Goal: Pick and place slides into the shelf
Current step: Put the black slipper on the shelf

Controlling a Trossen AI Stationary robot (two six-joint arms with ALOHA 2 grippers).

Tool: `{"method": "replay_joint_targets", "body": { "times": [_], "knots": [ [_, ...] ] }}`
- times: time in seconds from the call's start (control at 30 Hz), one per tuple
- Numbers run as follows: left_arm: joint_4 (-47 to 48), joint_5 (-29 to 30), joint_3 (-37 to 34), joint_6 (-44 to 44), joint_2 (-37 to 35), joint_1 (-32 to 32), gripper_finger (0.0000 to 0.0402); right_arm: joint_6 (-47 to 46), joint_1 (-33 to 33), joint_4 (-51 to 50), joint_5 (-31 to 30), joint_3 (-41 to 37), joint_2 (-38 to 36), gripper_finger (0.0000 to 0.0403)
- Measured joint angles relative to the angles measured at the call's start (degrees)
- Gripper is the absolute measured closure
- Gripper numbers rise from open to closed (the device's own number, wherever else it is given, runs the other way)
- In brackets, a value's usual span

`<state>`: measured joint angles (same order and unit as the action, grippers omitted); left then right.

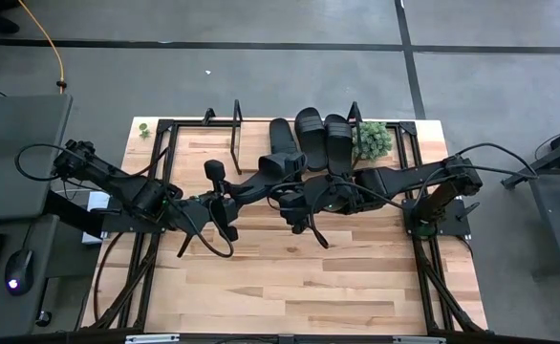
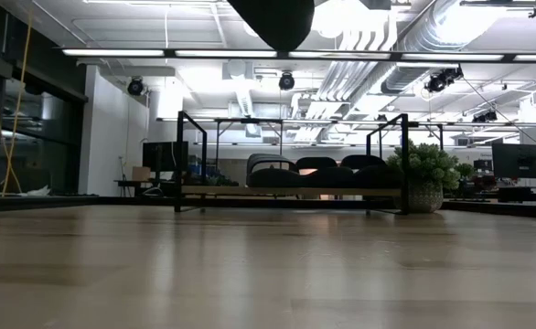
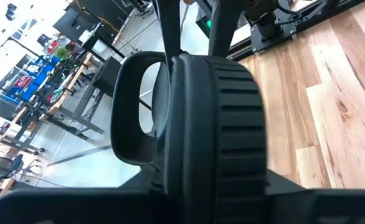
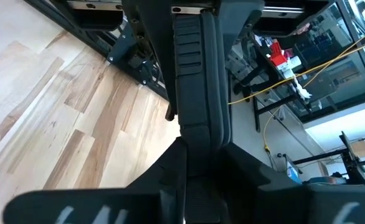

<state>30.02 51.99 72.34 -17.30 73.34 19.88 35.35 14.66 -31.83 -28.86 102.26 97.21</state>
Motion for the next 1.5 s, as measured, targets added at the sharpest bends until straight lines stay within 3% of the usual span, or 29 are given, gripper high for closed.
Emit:
{"method": "replay_joint_targets", "body": {
  "times": [0.17, 0.47, 0.63, 0.87, 1.0, 1.23, 1.5],
  "knots": [
    [0.0, 0.0, 0.0, 1.2, 0.0, 0.0, 0.0299, 0.4, 0.0, -0.1, 0.0, 0.0, 0.0, 0.0327],
    [0.1, 0.0, 0.0, 1.2, 0.0, 0.0, 0.0344, 0.7, 0.1, -0.6, -3.8, 0.0, 0.1, 0.0278],
    [0.2, 0.0, 0.0, 1.3, -0.1, 0.0, 0.0338, 0.6, 0.2, -1.1, -4.6, 0.0, 0.1, 0.0238],
    [0.3, 1.9, 0.0, 1.5, -0.1, 0.0, 0.0326, 0.9, 2.6, -1.5, -19.0, 0.0, -0.5, 0.0191],
    [4.0, 4.6, 0.0, 1.3, -0.1, 0.0, 0.0340, 0.1, 4.3, -1.4, -23.6, 0.0, -2.3, 0.0183],
    [9.6, 9.0, 0.0, 2.7, 0.8, 0.0, 0.0331, -3.9, 6.2, -3.7, -23.4, 0.0, -4.5, 0.0182],
    [12.1, 12.4, 0.0, 2.6, 4.6, 0.0, 0.0323, -15.6, 6.5, -14.8, -22.0, 0.0, -4.6, 0.0182]
  ]
}}
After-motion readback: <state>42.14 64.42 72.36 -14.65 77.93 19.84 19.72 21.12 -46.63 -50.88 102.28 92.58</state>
